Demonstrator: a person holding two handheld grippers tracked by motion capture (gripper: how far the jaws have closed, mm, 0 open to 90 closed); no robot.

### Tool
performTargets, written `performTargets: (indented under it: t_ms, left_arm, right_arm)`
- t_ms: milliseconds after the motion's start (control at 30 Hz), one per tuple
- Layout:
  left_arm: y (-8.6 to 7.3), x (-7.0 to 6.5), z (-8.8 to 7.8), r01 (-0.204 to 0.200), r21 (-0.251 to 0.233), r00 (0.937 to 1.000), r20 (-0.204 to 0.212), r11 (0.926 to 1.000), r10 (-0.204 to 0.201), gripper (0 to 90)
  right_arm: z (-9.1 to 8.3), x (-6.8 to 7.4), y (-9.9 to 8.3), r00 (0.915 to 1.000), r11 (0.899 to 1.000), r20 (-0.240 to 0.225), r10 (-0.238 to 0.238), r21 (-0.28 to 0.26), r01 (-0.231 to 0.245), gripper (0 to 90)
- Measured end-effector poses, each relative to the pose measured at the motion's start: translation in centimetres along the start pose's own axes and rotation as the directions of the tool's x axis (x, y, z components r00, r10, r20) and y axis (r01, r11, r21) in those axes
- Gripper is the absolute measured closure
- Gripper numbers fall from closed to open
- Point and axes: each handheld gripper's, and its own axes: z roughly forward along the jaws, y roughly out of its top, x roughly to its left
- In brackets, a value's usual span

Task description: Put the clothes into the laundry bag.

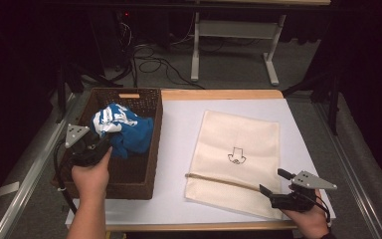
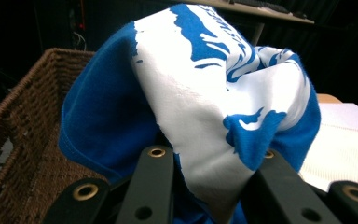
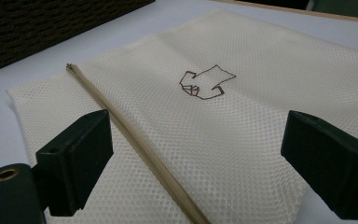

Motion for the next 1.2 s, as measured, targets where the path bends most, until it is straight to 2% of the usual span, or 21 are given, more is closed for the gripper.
performTargets:
  t_ms: [67,200,400,533,667,967,1200]
  left_arm:
    - [0.0,0.0,-0.2,0.003,-0.014,1.0,0.005,0.9999,-0.003,78.2]
    - [0.0,-0.2,-0.5,-0.014,-0.051,0.9999,0.0,0.9986,0.014,78.2]
    - [-0.1,-0.4,-0.8,-0.036,-0.092,0.9991,-0.026,0.9951,0.033,78.2]
    - [-0.1,-0.5,-1.3,-0.051,-0.15,0.9986,-0.026,0.9875,0.047,78.1]
    - [0.0,-0.6,-1.7,-0.049,-0.193,0.9987,-0.024,0.98,0.045,78.1]
    - [0.6,-1.2,-2.2,-0.058,-0.234,0.9983,-0.02,0.9704,0.055,78.1]
    - [1.7,-2.1,-2.7,-0.066,-0.264,0.9977,-0.007,0.9623,0.067,78.1]
  right_arm:
    - [0.1,0.0,0.0,1.0,1.0,-0.002,-0.006,-0.001,0.006,9.6]
    - [0.1,0.1,-0.1,1.0,1.0,-0.002,-0.004,0.004,0.004,9.6]
    - [0.1,0.1,0.0,1.0,1.0,-0.001,-0.002,0.002,0.002,9.7]
    - [0.2,0.1,-0.1,1.0,1.0,-0.001,-0.005,0.004,0.005,9.7]
    - [0.2,0.2,-0.1,1.0,1.0,-0.001,-0.007,0.002,0.007,9.8]
    - [0.3,0.2,-0.1,0.9999,1.0,-0.003,-0.01,0.003,0.01,10.2]
    - [0.3,0.2,-0.1,1.0,1.0,-0.002,-0.007,0.006,0.007,10.3]
